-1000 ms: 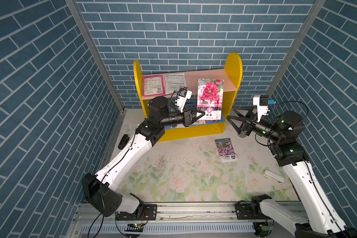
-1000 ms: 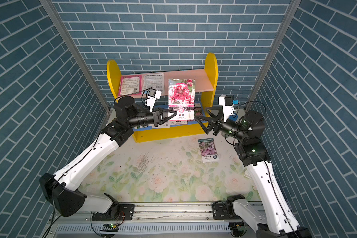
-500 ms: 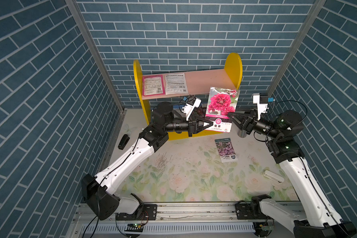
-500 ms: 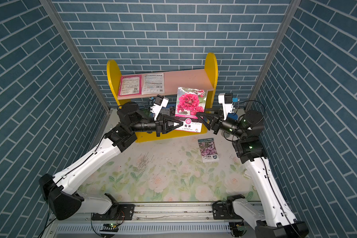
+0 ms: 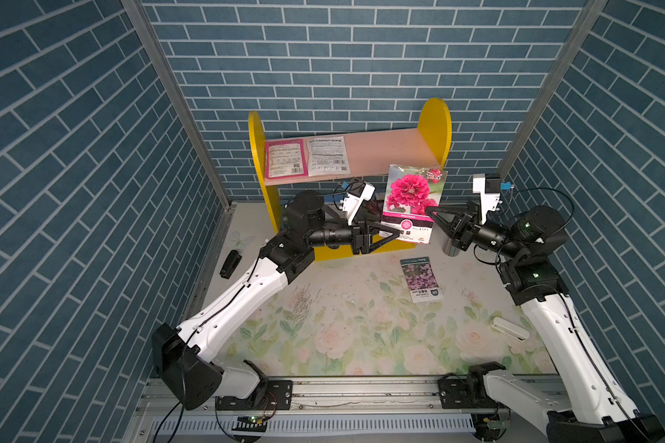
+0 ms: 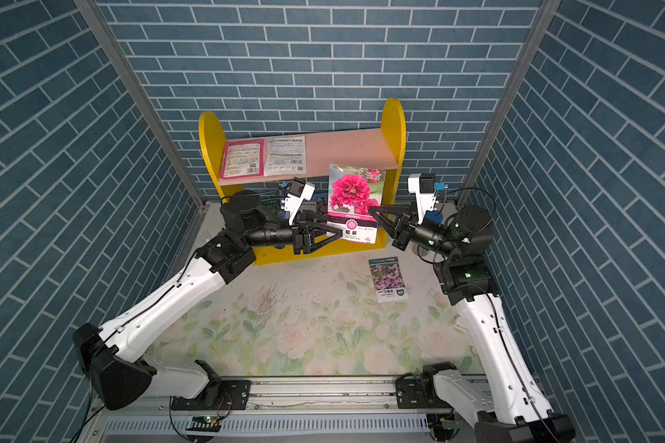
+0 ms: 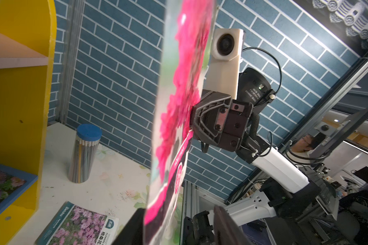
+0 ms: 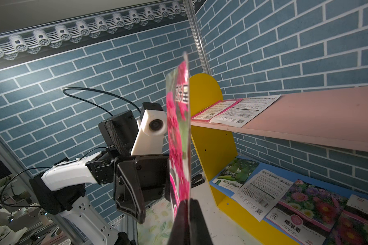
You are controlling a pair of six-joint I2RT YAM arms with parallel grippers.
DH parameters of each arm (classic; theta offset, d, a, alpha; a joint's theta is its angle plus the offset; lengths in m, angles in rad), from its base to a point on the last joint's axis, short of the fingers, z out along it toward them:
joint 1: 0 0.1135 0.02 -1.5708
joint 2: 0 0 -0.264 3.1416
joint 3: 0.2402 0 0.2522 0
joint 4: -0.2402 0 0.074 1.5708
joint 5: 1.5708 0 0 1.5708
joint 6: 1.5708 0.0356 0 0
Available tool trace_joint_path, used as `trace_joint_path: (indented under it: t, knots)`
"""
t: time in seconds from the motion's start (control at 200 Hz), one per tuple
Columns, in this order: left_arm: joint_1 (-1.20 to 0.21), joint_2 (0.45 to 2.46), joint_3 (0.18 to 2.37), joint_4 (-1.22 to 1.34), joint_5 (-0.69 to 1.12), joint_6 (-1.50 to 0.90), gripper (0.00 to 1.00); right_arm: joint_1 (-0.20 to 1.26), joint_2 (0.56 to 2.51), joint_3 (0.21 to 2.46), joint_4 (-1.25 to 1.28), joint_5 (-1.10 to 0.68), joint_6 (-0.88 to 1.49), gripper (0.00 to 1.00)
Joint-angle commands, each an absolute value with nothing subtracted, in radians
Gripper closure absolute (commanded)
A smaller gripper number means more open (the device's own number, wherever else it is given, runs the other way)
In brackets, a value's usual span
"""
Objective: Take the seed bag off the shelf
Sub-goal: Pick up the seed packet from the shelf.
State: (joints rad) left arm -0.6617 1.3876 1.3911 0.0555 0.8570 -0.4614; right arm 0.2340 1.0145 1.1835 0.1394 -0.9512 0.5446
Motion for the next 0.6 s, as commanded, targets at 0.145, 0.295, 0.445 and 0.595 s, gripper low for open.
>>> trace_joint_path:
  t: [0.145, 0.295, 0.445, 0.595]
  knots:
    - [-0.651, 1.344, 1.428, -0.155, 0.725, -0.328, 0.0, 0.226, 0.94, 1.134, -0.007, -0.889, 0.468, 1.0]
    - [-0.649, 1.293, 1.414, -0.257, 0.635, -0.282, 0.0, 0.226, 0.893, 1.054, -0.115, -0.787, 0.387, 1.0]
    - [-0.649, 1.219, 1.369, -0.315, 0.533, -0.256, 0.0, 0.226, 0.847, 0.947, -0.117, -0.764, 0.375, 1.0]
    - [-0.649, 1.164, 1.342, -0.372, 0.463, -0.249, 0.0, 0.228, 0.823, 0.861, -0.116, -0.737, 0.362, 1.0]
